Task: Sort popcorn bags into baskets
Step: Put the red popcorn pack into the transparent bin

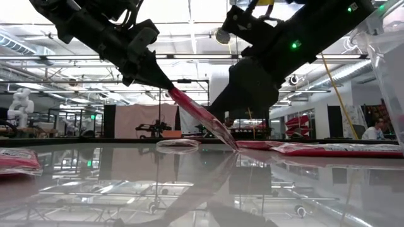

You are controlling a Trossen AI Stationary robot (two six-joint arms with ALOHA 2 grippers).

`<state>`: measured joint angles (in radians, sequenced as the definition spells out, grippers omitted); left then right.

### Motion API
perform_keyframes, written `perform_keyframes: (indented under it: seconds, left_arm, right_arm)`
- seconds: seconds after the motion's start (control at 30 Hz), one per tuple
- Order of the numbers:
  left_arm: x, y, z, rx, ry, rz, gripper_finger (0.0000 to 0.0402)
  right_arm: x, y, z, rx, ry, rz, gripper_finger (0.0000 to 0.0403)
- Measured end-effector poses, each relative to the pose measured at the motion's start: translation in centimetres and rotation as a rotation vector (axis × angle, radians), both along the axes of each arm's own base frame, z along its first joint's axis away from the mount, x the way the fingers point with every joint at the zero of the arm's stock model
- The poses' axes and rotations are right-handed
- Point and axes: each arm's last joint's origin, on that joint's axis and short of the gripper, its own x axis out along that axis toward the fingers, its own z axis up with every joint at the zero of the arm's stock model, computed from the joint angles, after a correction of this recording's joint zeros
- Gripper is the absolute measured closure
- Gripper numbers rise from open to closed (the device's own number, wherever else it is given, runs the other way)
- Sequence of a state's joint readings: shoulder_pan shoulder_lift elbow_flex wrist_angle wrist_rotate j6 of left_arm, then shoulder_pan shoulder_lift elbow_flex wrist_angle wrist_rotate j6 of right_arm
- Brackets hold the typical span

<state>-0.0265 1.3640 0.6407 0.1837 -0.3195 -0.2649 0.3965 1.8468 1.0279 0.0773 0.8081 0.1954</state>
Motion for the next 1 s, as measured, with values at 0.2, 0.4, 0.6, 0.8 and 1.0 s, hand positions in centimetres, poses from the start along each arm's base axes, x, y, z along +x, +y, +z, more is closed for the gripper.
perform_keyframes:
  seconds: [0.2,0.4,0.6,0.8,1.0]
  left_arm:
    - [0.0,0.0,0.0,0.001,0.004,-0.003,0.0400]
    - [0.0,0.0,-0.1,0.008,0.012,-0.009,0.0400]
    - [0.0,0.0,-0.1,0.009,0.013,-0.010,0.0400]
    - [0.1,0.5,0.8,0.012,-0.060,0.007,0.0400]
    - [0.1,1.2,1.3,0.011,-0.103,0.031,0.0400]
  right_arm:
    - [-0.2,0.3,0.6,0.005,-0.016,0.008,0.0172]
    - [-1.0,0.0,3.2,0.047,-0.068,0.000,0.0172]
    - [-1.8,-0.3,5.5,0.113,-0.116,-0.006,0.0172]
    - [0.0,-0.7,6.2,0.033,-0.220,0.058,0.0172]
    - [1.9,-3.8,5.6,-0.009,-0.329,-0.125,0.0172]
